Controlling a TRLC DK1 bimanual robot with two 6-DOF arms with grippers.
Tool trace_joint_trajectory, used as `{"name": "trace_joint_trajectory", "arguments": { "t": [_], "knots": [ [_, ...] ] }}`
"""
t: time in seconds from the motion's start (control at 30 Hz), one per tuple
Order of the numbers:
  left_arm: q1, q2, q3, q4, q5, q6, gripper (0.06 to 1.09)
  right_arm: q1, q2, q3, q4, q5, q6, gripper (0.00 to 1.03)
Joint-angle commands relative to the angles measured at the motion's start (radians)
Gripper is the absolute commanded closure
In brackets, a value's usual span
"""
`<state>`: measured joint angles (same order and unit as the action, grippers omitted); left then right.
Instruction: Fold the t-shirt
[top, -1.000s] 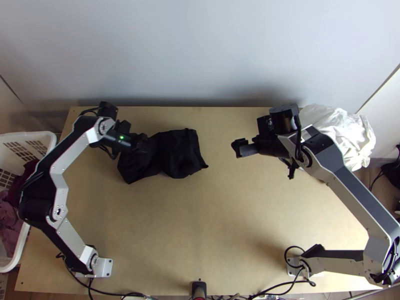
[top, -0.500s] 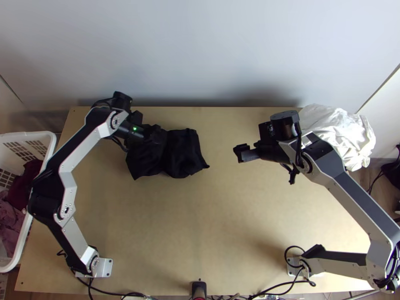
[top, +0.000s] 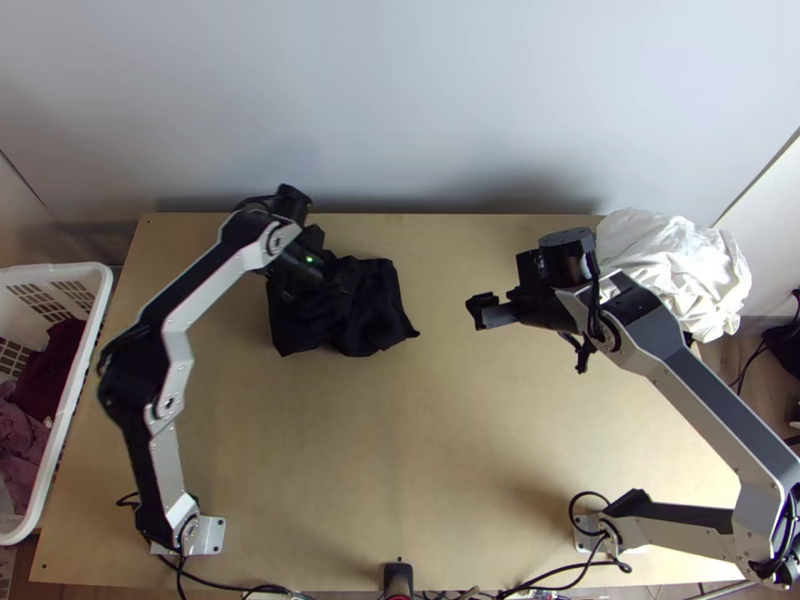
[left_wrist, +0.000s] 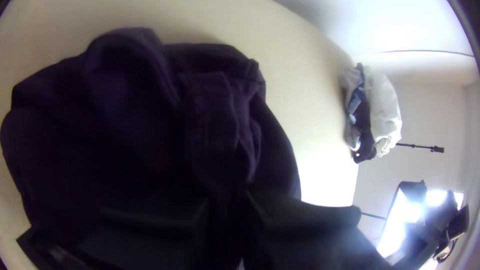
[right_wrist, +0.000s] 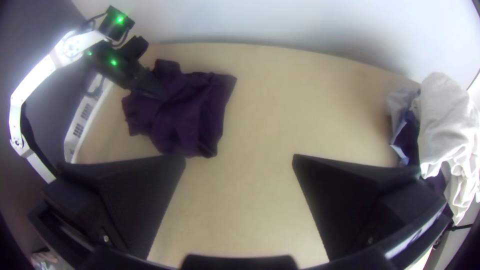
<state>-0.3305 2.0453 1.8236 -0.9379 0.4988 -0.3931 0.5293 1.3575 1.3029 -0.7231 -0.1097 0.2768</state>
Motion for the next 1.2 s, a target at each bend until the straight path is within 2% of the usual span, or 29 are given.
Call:
{"name": "trace_joint_trajectory", "arguments": {
  "t": [0.0, 0.03, 0.13, 0.5, 1.03, 1.17],
  "knots": [
    [-0.044, 0.102, 0.114, -0.047, -0.032, -0.024, 0.74, 0.001, -0.029, -0.047, 0.016, 0.001, 0.002, 0.03],
    [-0.05, 0.111, 0.137, -0.052, -0.032, -0.041, 0.68, 0.001, -0.038, -0.063, 0.021, 0.001, 0.002, 0.04],
    [-0.065, 0.116, 0.183, -0.056, -0.032, -0.059, 0.64, 0.001, -0.047, -0.096, 0.039, 0.001, 0.007, 0.04],
    [-0.102, 0.173, 0.407, -0.187, -0.062, -0.076, 0.63, 0.001, -0.054, -0.122, 0.074, 0.001, 0.016, 0.04],
    [-0.165, 0.207, 0.434, -0.179, -0.025, -0.194, 0.63, -0.011, -0.07, -0.146, 0.1, 0.001, 0.018, 0.04],
    [-0.168, 0.236, 0.434, -0.176, -0.025, -0.194, 0.63, -0.015, -0.078, -0.145, 0.102, 0.001, 0.018, 0.04]
  ]
}}
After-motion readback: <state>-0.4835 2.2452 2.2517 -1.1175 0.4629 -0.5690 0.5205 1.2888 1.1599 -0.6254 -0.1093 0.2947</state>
